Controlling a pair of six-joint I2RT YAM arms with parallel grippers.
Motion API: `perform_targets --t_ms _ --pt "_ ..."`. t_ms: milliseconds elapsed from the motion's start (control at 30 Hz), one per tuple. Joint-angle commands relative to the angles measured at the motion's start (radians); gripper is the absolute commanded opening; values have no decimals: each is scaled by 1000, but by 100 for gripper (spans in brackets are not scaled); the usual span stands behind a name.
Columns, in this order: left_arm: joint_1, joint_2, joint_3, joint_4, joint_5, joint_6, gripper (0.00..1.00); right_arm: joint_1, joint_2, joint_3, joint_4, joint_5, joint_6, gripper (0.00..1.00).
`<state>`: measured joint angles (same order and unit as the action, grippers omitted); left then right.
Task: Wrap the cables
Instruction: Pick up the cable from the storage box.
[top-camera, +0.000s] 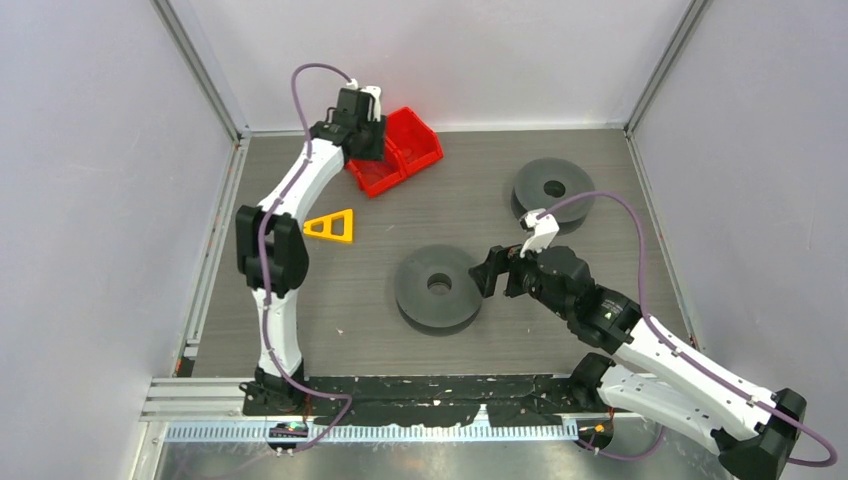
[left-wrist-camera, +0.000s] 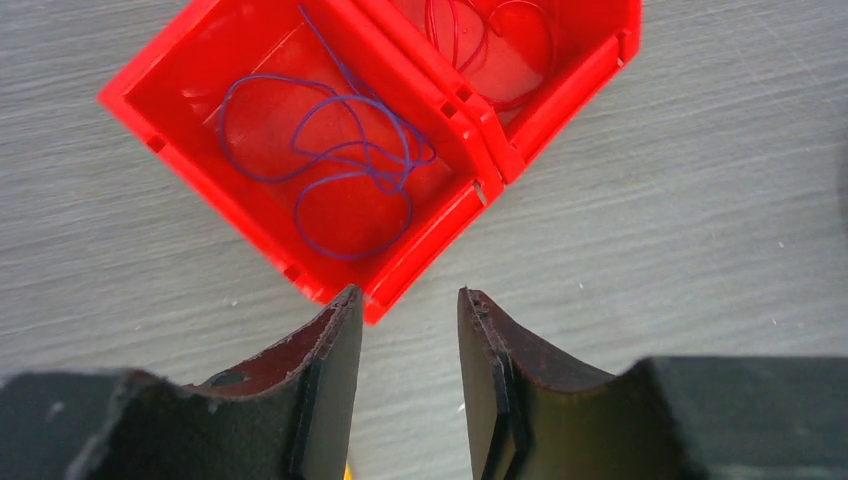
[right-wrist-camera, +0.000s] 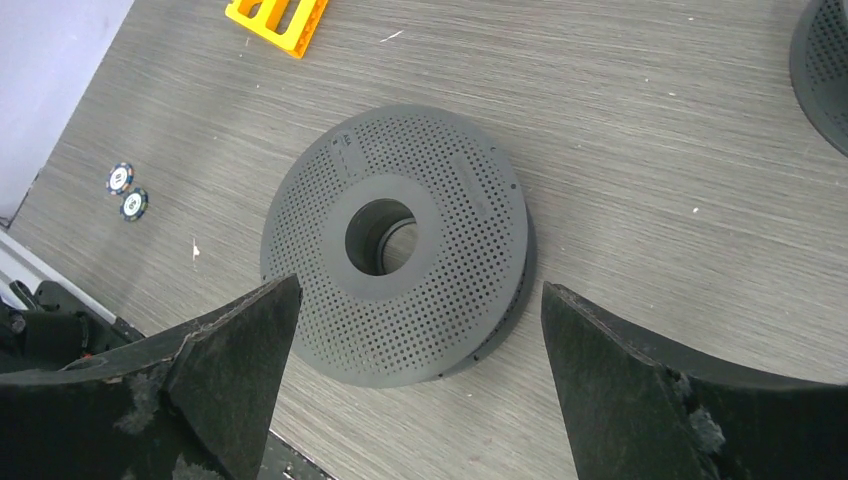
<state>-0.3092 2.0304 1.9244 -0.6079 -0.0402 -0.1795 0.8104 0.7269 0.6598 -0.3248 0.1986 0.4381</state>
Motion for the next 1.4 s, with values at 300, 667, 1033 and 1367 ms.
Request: perform_targets --t_ms 300,667,1033,1367 --pt "46 195 121 160 119 -80 42 3 -18 43 86 -67 -109 97" --pt "73 323 244 151 201 -101 39 3 -66 -3 133 -29 -142 97" --pt "76 181 125 238 303 -94 0 3 -62 10 126 -12 -139 96" --pt "76 -211 11 249 445 -199 0 2 -2 21 172 53 23 96"
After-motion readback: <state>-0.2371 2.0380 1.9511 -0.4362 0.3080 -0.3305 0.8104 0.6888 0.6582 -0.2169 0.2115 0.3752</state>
